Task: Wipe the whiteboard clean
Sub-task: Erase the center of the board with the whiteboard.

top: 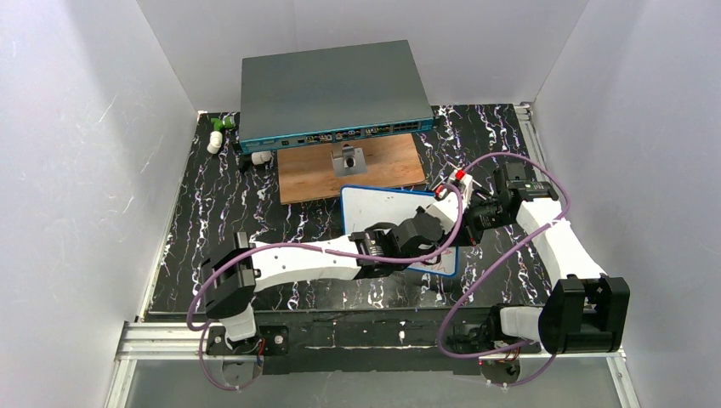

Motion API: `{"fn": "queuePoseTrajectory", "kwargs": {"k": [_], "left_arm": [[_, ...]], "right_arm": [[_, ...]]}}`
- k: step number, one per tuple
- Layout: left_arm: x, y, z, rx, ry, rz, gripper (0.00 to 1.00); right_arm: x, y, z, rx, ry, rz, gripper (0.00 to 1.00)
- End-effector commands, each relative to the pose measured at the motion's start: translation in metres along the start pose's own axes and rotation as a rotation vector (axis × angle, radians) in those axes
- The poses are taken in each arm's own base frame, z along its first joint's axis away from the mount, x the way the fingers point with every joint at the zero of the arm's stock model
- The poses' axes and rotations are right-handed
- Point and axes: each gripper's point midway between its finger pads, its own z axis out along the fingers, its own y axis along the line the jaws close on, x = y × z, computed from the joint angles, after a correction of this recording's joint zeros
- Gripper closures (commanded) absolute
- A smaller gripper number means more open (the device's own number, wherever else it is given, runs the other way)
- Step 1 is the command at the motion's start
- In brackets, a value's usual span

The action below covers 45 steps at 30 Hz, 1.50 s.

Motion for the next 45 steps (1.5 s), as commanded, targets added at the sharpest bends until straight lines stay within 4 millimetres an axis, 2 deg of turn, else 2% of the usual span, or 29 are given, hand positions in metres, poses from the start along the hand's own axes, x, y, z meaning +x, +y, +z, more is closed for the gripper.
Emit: {"fn": "queuePoseTrajectory", "kwargs": {"k": [1,6,8,11,16,20,24,26,31,34,40,42,45], "left_arm": [[-0.002,0.025,-0.001,-0.068,0.011,-0.013,1.0],[0.002,0.087,-0.006,-0.206,0.027,-0.092,1.0],[0.002,0.102,-0.008,-0.236,0.025,-0.113,1.0],[0.001,0.112,-0.012,-0.255,0.02,-0.125,1.0],[0.007,0.102,-0.011,-0.202,0.036,-0.12,1.0],[0.007,0.069,-0.011,-0.111,0.023,-0.072,1.0],[0.019,0.028,-0.011,-0.04,0.044,-0.029,1.0],[0.029,0.023,-0.012,-0.036,0.058,-0.043,1.0],[0.049,0.041,-0.028,-0.093,0.061,-0.094,1.0],[0.052,0.057,-0.043,-0.091,0.043,-0.188,1.0],[0.047,0.086,-0.093,-0.067,-0.02,-0.35,1.0],[0.063,0.097,-0.106,-0.08,0.0,-0.396,1.0],[0.107,0.116,-0.123,-0.137,0.07,-0.459,1.0]], "right_arm": [[-0.002,0.015,0.002,-0.052,-0.01,-0.042,0.99],[-0.003,0.015,0.001,-0.053,-0.011,-0.042,0.99],[-0.003,0.015,0.002,-0.053,-0.011,-0.042,0.99],[-0.002,0.015,0.002,-0.053,-0.01,-0.042,0.99],[-0.002,0.015,0.002,-0.053,-0.009,-0.04,0.99],[-0.002,0.015,0.002,-0.052,-0.009,-0.04,0.99],[-0.002,0.015,0.002,-0.052,-0.009,-0.041,0.99],[-0.002,0.015,0.002,-0.05,-0.009,-0.044,0.99],[-0.003,0.014,0.002,-0.048,-0.01,-0.043,0.99],[-0.003,0.014,0.001,-0.045,-0.011,-0.044,0.99],[-0.003,0.013,0.001,-0.039,-0.011,-0.045,0.99],[-0.003,0.013,0.0,-0.033,-0.009,-0.045,0.99],[-0.003,0.009,-0.003,-0.006,-0.011,-0.05,0.99]]}}
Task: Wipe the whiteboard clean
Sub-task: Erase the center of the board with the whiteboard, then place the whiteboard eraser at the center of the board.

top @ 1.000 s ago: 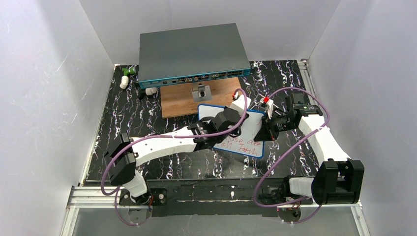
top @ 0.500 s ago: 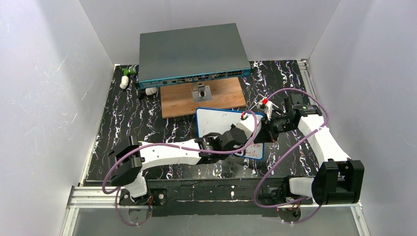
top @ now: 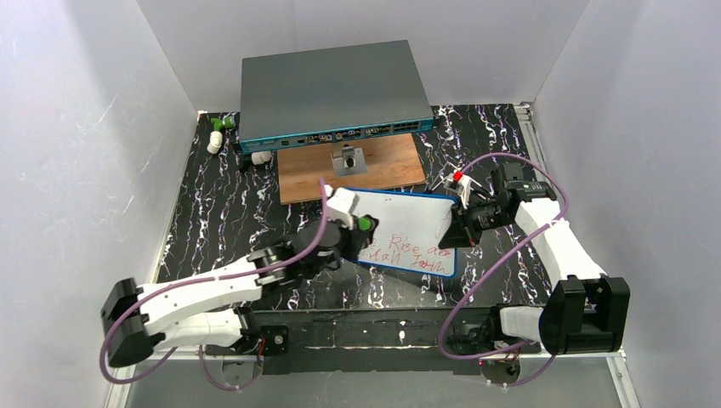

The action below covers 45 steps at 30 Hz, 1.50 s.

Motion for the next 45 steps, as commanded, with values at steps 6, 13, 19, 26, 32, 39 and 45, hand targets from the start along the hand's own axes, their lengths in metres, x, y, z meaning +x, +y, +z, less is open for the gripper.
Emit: {"fn": "queuePoseTrajectory", "kwargs": {"k": [6,13,19,26,32,39,45], "left_arm": [[0.109,0.066,-0.032,-0.144,0.225,-0.211,1.0],[0.15,0.055,-0.011,-0.145,0.358,-0.249,1.0],[0.157,0.043,0.01,-0.139,0.433,-0.209,0.96],[0.166,0.047,0.016,-0.178,0.48,-0.179,0.71],[0.162,0.045,0.016,-0.171,0.474,-0.179,0.58],[0.148,0.042,0.014,-0.147,0.432,-0.179,0.45],[0.133,0.042,0.01,-0.137,0.381,-0.179,0.34]], "right_arm": [[-0.008,-0.002,-0.017,0.068,-0.06,-0.03,0.99],[-0.008,-0.007,-0.022,0.094,-0.078,-0.006,0.99],[-0.009,-0.006,-0.021,0.086,-0.081,-0.006,0.99],[-0.009,-0.005,-0.021,0.079,-0.084,-0.006,0.99],[-0.008,-0.005,-0.02,0.074,-0.082,-0.001,0.99],[-0.008,-0.004,-0.02,0.069,-0.081,-0.002,0.99],[-0.008,-0.004,-0.02,0.065,-0.081,-0.002,0.99]]}}
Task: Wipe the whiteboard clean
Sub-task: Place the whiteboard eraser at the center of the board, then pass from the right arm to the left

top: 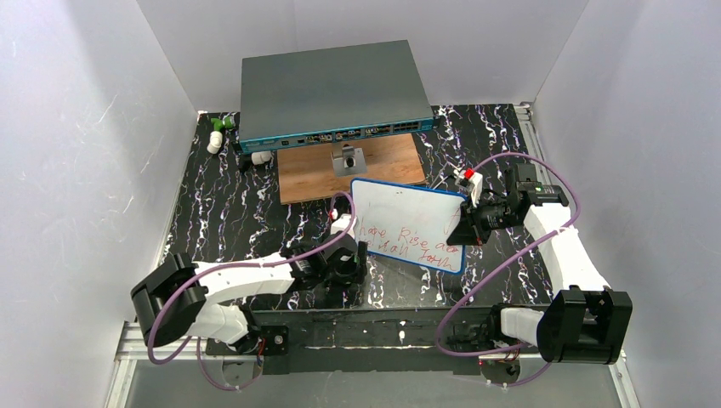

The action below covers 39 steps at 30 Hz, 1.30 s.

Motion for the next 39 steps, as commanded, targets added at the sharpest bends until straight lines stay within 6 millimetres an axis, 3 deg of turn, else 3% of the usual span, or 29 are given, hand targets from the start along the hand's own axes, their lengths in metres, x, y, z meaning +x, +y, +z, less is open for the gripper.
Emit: {"fn": "queuePoseTrajectory", "kwargs": {"k": [1,9,13,17,20,22,27,33,39], "left_arm": [[-0.018,-0.003,-0.012,0.009,-0.057,0.001,0.34],[-0.016,0.01,-0.015,-0.026,-0.051,0.01,0.32],[-0.035,0.011,-0.032,0.01,-0.112,0.052,0.3],[-0.063,0.006,-0.056,0.163,-0.231,0.033,0.12],[-0.081,0.011,-0.079,0.273,-0.34,-0.014,0.05],[-0.082,0.013,-0.089,0.343,-0.368,-0.03,0.02],[-0.077,0.022,-0.086,0.468,-0.371,-0.119,0.02],[-0.099,0.028,-0.077,0.598,-0.441,-0.227,0.02],[-0.115,0.03,-0.066,0.633,-0.483,-0.174,0.02]], "right_arm": [[-0.007,0.008,-0.001,-0.032,-0.039,-0.022,0.99],[-0.007,0.009,-0.001,-0.036,-0.041,-0.024,0.99],[-0.008,0.012,-0.002,-0.052,-0.048,-0.034,0.99],[-0.012,0.017,-0.003,-0.07,-0.062,-0.067,0.99],[-0.018,0.021,-0.005,-0.095,-0.073,-0.089,0.99],[-0.024,0.024,-0.007,-0.112,-0.079,-0.101,0.99],[-0.038,0.034,-0.007,-0.186,-0.084,-0.117,0.99],[-0.047,0.034,-0.001,-0.23,-0.083,-0.115,0.99],[-0.065,0.045,-0.003,-0.301,-0.116,-0.111,0.99]]}}
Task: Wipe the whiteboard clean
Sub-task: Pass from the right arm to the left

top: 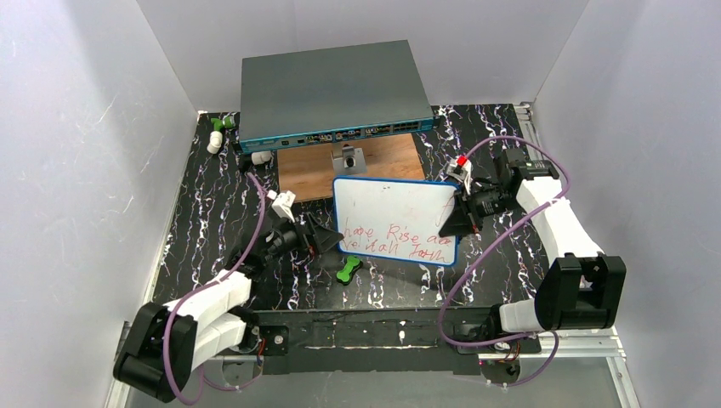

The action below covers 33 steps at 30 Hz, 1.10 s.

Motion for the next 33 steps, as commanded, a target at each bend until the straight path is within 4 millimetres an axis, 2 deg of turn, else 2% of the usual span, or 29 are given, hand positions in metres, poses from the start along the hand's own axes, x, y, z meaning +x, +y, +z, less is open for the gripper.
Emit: {"fn": "queuePoseTrajectory", "kwargs": {"k": [1,5,7,11,13,14,17,20,24,25,28,29,30,33], "left_arm": [[-0.028,-0.031,0.005,0.169,-0.088,0.132,0.02],[-0.032,-0.038,0.006,0.222,-0.113,0.191,0.02],[-0.039,-0.05,0.008,0.283,-0.128,0.202,0.04],[-0.051,-0.086,0.0,0.441,-0.148,0.207,0.12],[-0.052,-0.11,-0.012,0.54,-0.12,0.203,0.24],[-0.053,-0.115,-0.015,0.561,-0.118,0.202,0.27],[-0.058,-0.129,-0.023,0.605,-0.122,0.2,0.35],[-0.058,-0.133,-0.025,0.625,-0.111,0.195,0.39],[-0.057,-0.136,-0.026,0.648,-0.089,0.186,0.5],[-0.057,-0.137,-0.026,0.651,-0.084,0.184,0.54],[-0.056,-0.14,-0.026,0.669,-0.07,0.18,0.74],[-0.056,-0.141,-0.026,0.674,-0.062,0.179,0.9],[-0.056,-0.141,-0.026,0.675,-0.057,0.173,1.0],[-0.057,-0.14,-0.027,0.673,-0.062,0.157,1.0]], "right_arm": [[-0.042,0.028,-0.004,-0.124,-0.144,-0.068,0.99],[-0.041,0.034,0.001,-0.166,-0.151,-0.059,0.99],[-0.037,0.043,0.009,-0.222,-0.127,-0.058,0.99],[-0.039,0.059,0.008,-0.283,-0.137,-0.094,0.99],[-0.038,0.06,0.007,-0.284,-0.138,-0.098,0.99],[-0.038,0.06,0.007,-0.284,-0.14,-0.101,0.99],[-0.038,0.061,0.007,-0.285,-0.141,-0.105,0.99],[-0.038,0.062,0.007,-0.287,-0.142,-0.104,0.99],[-0.038,0.063,0.006,-0.286,-0.143,-0.109,0.99],[-0.038,0.063,0.006,-0.286,-0.143,-0.108,0.99],[-0.038,0.063,0.006,-0.287,-0.144,-0.111,0.99],[-0.038,0.063,0.006,-0.286,-0.143,-0.112,0.99],[-0.038,0.063,0.006,-0.286,-0.143,-0.113,0.99],[-0.038,0.064,0.006,-0.285,-0.145,-0.117,0.99]]}}
